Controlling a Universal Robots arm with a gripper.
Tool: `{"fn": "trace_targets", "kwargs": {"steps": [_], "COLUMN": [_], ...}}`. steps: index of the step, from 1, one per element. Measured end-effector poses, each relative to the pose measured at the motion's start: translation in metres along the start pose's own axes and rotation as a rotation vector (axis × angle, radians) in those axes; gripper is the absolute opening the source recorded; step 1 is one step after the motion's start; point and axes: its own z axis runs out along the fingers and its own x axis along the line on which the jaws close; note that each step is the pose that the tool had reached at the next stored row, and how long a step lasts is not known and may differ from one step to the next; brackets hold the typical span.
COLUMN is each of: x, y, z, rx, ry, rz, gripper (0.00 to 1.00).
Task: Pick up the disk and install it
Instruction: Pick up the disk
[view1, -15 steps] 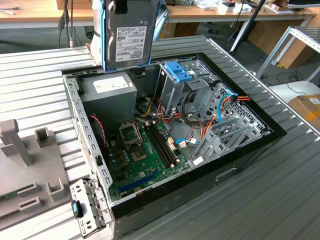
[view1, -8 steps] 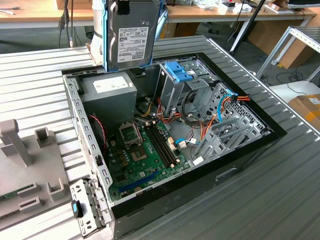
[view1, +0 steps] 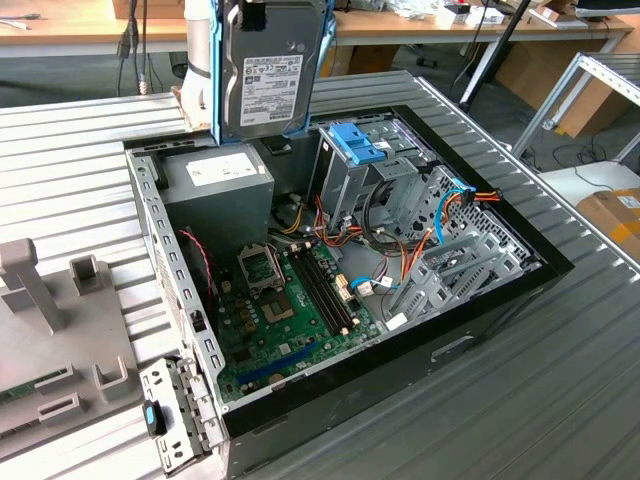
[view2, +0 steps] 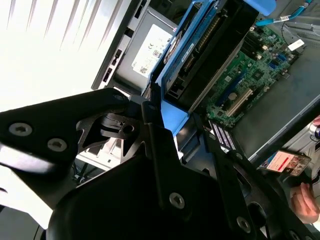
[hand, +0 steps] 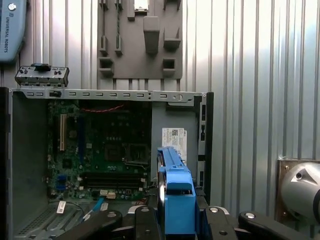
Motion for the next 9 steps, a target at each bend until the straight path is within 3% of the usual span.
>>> {"fn": "trace_targets", "kwargs": {"steps": [9], "x": [0.0014], "y": [-0.0058], "z": [0.0001], "rx": [-0.0001], "ry": [0.0053], "rz": [0.0], "gripper": [0.36]}}
